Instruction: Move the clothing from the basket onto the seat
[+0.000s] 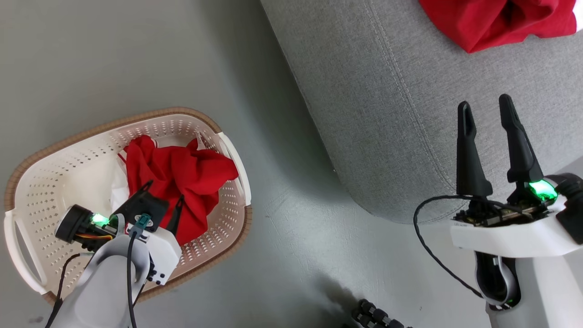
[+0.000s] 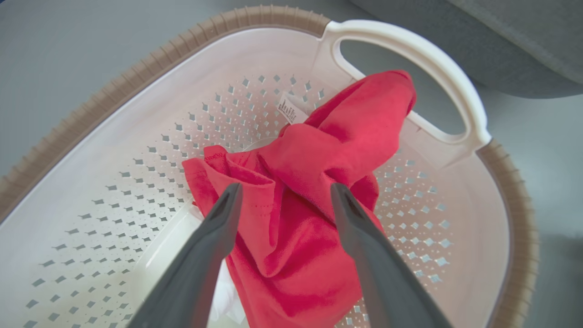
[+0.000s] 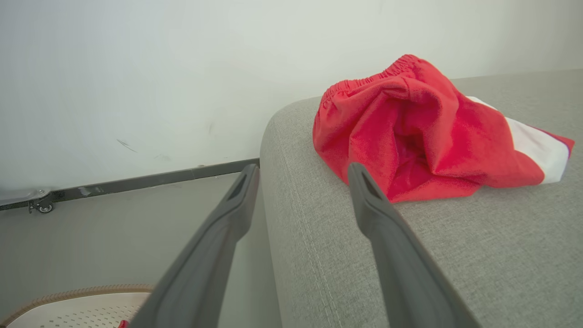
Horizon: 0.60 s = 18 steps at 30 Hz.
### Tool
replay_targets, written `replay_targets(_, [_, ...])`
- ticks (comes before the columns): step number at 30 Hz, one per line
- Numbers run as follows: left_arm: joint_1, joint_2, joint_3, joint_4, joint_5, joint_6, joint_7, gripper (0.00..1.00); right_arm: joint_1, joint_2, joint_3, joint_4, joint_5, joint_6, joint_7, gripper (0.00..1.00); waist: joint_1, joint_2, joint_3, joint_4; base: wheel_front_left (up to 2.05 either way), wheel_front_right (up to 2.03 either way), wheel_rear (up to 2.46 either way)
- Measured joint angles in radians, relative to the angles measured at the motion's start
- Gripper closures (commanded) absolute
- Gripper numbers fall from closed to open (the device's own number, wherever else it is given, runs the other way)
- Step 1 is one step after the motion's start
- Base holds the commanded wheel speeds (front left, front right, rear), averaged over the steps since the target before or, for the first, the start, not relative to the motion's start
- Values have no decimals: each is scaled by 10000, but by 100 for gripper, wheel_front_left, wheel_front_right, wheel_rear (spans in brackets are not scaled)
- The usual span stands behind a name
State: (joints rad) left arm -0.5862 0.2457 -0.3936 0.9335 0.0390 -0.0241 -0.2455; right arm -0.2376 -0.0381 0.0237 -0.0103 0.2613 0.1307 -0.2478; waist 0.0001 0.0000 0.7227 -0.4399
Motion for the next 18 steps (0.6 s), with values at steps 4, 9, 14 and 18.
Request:
replay_targets(4, [-161,8,102,182,-15,155,40,0,-261,2,6,-130,44,0,-2,0,0,0,147,-81,0,0,0])
replay_targets(9, [-209,63,228,403,-31,385,136,0,-335,2,27,-180,127,0,-2,0,0,0,328,-158,0,0,0])
replay_targets(14, [-470,79,297,573,-31,520,176,0,-375,2,132,-213,127,0,-2,0,0,0,491,-194,0,0,0])
replay_targets(18, [-553,71,322,635,-35,604,178,0,-613,2,180,-247,127,0,-2,0,0,0,573,-186,0,0,0])
